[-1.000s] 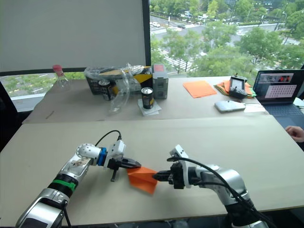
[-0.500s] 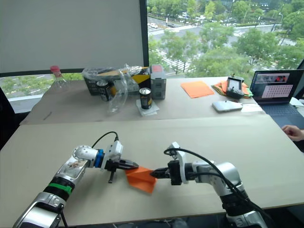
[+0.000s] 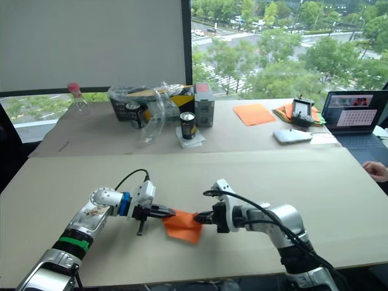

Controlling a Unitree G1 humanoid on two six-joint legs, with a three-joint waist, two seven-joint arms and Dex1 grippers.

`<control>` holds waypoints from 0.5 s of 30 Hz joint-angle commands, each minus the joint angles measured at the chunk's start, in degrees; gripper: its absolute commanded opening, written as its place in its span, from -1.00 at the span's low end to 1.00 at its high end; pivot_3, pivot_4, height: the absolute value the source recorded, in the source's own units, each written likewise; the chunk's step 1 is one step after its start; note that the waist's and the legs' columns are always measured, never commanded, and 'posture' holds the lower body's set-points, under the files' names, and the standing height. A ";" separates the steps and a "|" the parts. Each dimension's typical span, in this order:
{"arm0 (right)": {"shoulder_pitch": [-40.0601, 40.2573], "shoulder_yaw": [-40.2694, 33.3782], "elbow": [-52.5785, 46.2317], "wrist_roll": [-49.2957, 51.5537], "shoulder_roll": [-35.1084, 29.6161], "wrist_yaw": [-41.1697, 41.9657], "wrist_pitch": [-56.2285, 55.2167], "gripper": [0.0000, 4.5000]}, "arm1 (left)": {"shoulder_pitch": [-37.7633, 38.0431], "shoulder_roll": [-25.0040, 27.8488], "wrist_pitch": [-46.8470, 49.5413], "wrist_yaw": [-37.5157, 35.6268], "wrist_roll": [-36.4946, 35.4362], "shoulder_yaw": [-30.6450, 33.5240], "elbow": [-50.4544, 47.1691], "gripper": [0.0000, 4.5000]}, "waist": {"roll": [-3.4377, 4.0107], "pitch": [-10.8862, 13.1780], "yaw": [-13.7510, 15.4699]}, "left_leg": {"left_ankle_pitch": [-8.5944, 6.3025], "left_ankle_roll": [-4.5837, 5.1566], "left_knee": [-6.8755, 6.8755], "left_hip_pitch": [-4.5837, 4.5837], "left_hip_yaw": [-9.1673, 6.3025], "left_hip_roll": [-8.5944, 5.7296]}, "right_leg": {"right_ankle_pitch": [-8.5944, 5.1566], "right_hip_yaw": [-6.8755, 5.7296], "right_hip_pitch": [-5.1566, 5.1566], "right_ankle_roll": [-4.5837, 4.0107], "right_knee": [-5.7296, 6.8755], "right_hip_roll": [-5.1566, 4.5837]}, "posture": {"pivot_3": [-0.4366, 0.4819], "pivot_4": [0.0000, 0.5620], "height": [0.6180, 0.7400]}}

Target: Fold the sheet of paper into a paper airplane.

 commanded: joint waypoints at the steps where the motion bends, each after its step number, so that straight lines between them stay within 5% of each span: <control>1: 2.86 -1.80 -0.91 0.50 -0.85 -2.34 4.19 -0.99 | 0.44 0.45 0.62 0.33 0.21 -0.16 -0.22 -1.00 | 0.00 0.00 0.24 | 0.00 0.00 0.00 -0.02 0.00 -0.02 | 0.02 0.00 0.00 -0.03 -0.02 -0.01 | -0.05 -0.47 0.27; 15: 6.74 -4.05 -0.19 -0.30 1.71 -7.36 5.04 -0.99 | 0.05 -0.59 2.98 1.21 -2.35 1.67 -1.09 -1.00 | -0.01 -0.01 0.70 | -0.07 0.04 -0.07 -0.05 -0.01 -0.01 | 0.14 -0.11 0.08 -0.04 -0.52 0.00 | -0.05 -0.47 0.27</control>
